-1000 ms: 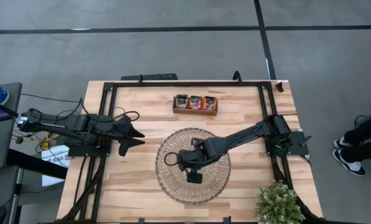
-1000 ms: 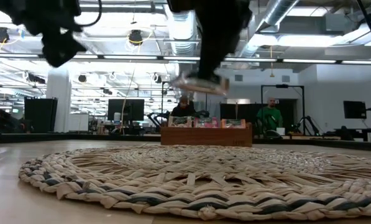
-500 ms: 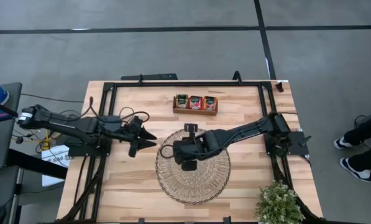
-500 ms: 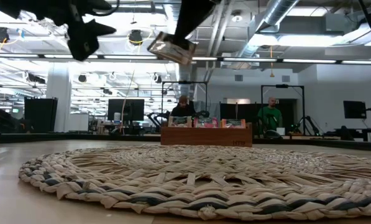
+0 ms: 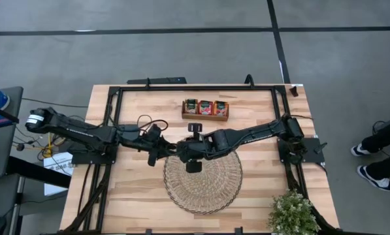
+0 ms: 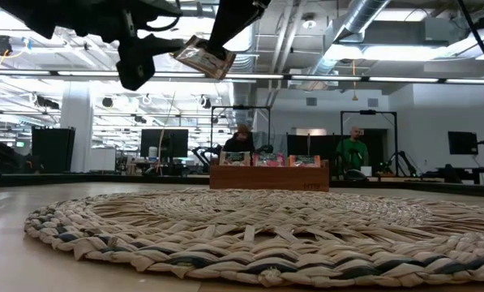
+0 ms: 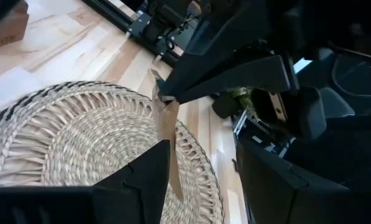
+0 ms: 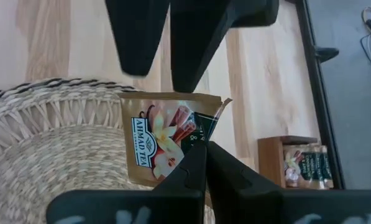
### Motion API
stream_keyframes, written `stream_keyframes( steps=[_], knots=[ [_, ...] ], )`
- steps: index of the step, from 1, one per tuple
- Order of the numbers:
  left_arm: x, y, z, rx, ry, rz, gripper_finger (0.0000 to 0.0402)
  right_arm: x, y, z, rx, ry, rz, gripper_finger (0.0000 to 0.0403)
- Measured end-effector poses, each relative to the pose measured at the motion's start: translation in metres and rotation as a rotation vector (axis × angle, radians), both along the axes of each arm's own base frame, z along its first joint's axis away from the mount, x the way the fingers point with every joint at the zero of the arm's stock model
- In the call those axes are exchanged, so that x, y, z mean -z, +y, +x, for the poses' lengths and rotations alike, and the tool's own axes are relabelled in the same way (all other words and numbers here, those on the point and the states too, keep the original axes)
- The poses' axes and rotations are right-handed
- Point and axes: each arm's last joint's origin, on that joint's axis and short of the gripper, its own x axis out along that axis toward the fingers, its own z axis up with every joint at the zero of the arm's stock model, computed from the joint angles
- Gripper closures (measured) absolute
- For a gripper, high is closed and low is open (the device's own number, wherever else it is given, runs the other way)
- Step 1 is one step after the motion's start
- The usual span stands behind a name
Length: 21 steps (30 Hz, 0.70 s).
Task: Pick & Place Tea
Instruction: Put the brown tea bag into the left section of the wooden organizer
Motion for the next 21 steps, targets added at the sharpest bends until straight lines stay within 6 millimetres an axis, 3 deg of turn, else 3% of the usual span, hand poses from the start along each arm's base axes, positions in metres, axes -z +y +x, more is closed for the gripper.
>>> stream_keyframes(
  steps=[10,14,21],
  knots=[
    [-0.019,0.001,0.023,-0.076,0.049,0.111,0.0225,0.000,0.001,0.000,-0.026,0.004,-0.011,0.0403],
    [-0.020,0.001,0.027,-0.076,0.136,0.129,0.0225,0.000,0.002,0.000,-0.027,0.004,-0.011,0.0403],
    [-0.024,0.001,0.029,-0.067,0.140,0.141,0.0228,0.000,0.003,0.000,-0.028,0.002,-0.011,0.0403]
  ],
)
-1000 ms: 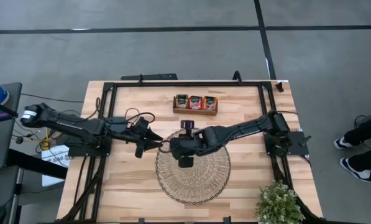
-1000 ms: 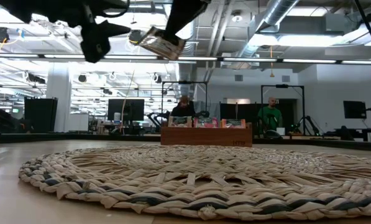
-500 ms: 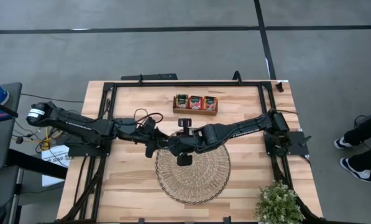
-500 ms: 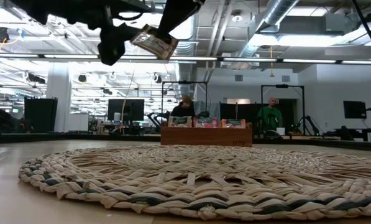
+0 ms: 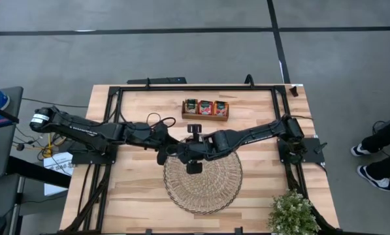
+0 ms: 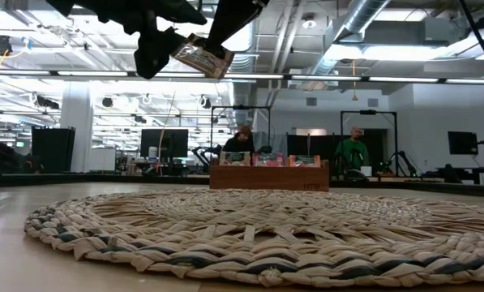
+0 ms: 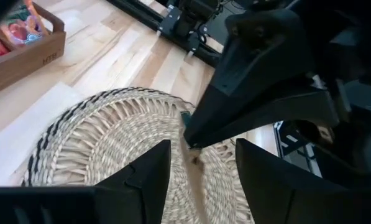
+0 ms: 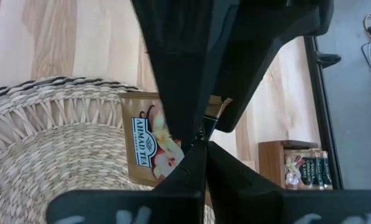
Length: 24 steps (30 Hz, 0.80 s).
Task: Pick & Place Tea
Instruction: Put the brown tea bag into the left section of the wooden organizer
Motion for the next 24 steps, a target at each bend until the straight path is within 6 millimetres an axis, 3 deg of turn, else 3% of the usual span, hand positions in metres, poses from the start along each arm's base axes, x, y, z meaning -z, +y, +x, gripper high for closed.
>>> stream_keyframes(
  steps=[6,17,24],
  knots=[
    [0.0028,-0.0002,-0.0010,0.005,0.031,-0.015,0.0268,-0.0001,0.0018,-0.0002,-0.004,-0.002,0.001,0.0403],
    [0.0028,0.0000,-0.0010,0.004,0.031,0.002,0.0386,-0.0004,0.0019,0.0002,0.011,-0.013,0.013,0.0403],
    [0.0031,-0.0007,-0.0012,0.028,0.034,0.016,0.0400,0.0000,0.0033,0.0004,-0.014,-0.005,0.051,0.0401]
  ],
)
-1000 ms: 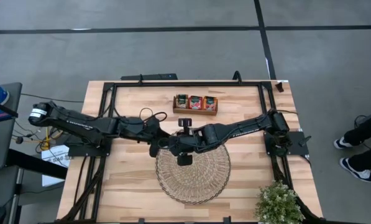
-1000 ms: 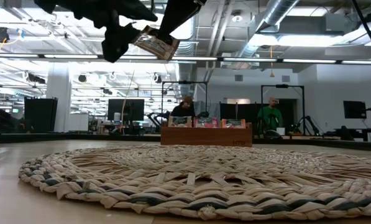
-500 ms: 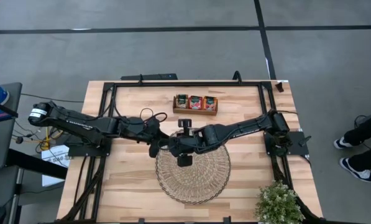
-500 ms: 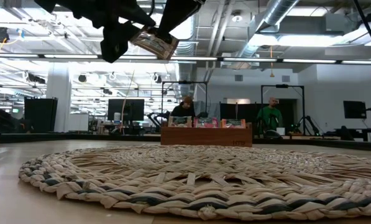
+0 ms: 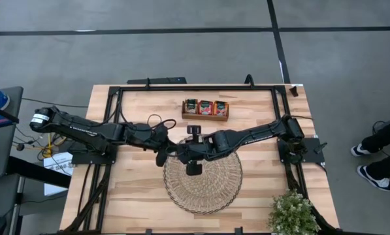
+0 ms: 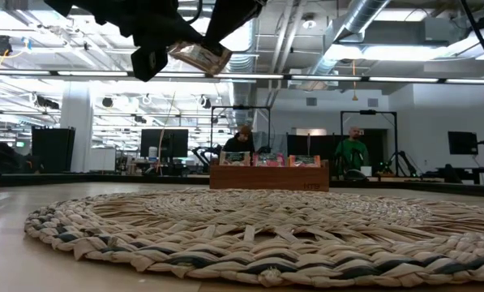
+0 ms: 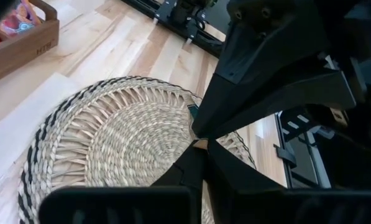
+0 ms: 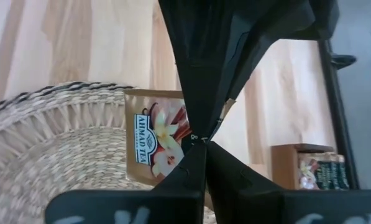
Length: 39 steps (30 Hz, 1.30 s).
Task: Pick & Place Tea
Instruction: Put the brown tea bag into the left section of the wooden organizer
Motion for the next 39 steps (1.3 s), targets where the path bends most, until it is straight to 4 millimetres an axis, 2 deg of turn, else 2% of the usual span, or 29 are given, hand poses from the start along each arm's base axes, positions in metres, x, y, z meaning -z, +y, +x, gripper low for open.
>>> stream_keyframes(
  steps=[4,11,16,22,25,31,34,39],
  knots=[
    [0.000,0.000,0.000,0.008,0.003,0.005,0.0401,0.000,0.001,0.000,-0.024,0.010,0.038,0.0378],
    [0.000,0.001,0.000,-0.021,-0.003,0.049,0.0401,-0.001,0.000,-0.002,-0.005,0.031,0.069,0.0299],
    [0.001,0.005,0.000,-0.113,0.009,0.131,0.0401,-0.014,-0.010,-0.015,0.143,0.099,0.031,0.0258],
    [0.002,0.015,-0.001,-0.193,0.024,0.195,0.0401,-0.032,-0.018,-0.041,0.292,0.238,-0.034,0.0249],
    [-0.001,0.026,0.001,-0.250,0.002,0.224,0.0401,-0.026,-0.014,-0.051,0.327,0.328,-0.054,0.0255],
    [-0.006,0.060,0.015,-0.326,-0.144,0.245,0.0401,-0.007,0.008,-0.075,0.257,0.416,-0.110,0.0275],
    [0.006,0.081,0.027,-0.333,-0.160,0.231,0.0401,0.010,0.018,-0.088,0.249,0.440,-0.118,0.0288],
    [0.027,0.119,0.041,-0.344,-0.216,0.188,0.0401,0.021,0.027,-0.120,0.281,0.408,-0.101,0.0301]
  ],
)
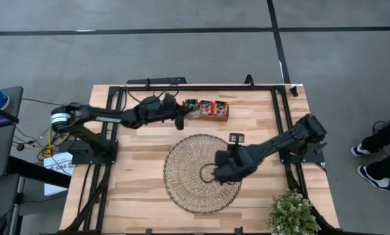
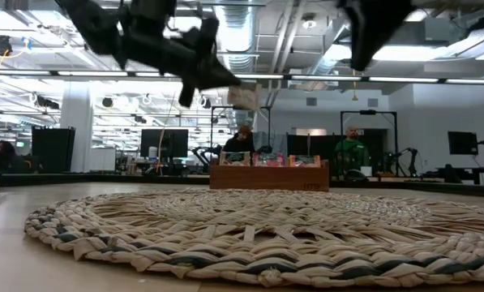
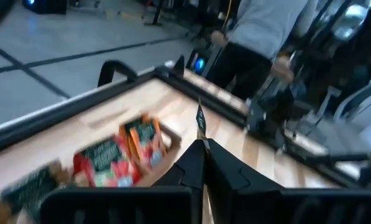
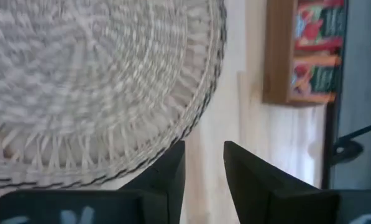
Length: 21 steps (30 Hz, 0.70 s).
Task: Pick & Place Tea
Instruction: Put the brown tea bag into the left section of the wooden organizer
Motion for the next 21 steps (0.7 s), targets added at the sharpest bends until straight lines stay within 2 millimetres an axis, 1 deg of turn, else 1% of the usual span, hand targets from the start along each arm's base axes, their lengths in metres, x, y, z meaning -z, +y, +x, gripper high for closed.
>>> stream_keyframes(
  steps=[2,5,8,11,17,21],
  knots=[
    [0.011,0.014,0.005,0.003,-0.035,-0.023,0.0401,0.002,0.001,-0.014,0.017,-0.030,0.013,0.0301],
    [0.026,0.033,0.007,0.005,-0.050,-0.075,0.0402,-0.005,-0.004,-0.032,0.058,-0.146,0.066,0.0301],
    [0.038,0.047,0.006,0.010,-0.048,-0.118,0.0401,-0.011,-0.011,-0.048,0.072,-0.263,0.128,0.0301],
    [0.044,0.055,0.004,-0.005,-0.040,-0.132,0.0402,-0.016,-0.022,-0.066,0.079,-0.384,0.188,0.0300],
    [0.045,0.068,-0.003,-0.041,-0.039,-0.138,0.0402,-0.016,-0.044,-0.098,0.105,-0.571,0.279,0.0300],
    [0.053,0.074,-0.008,-0.078,0.033,-0.183,0.0402,-0.018,-0.052,-0.111,0.115,-0.644,0.313,0.0300]
  ],
)
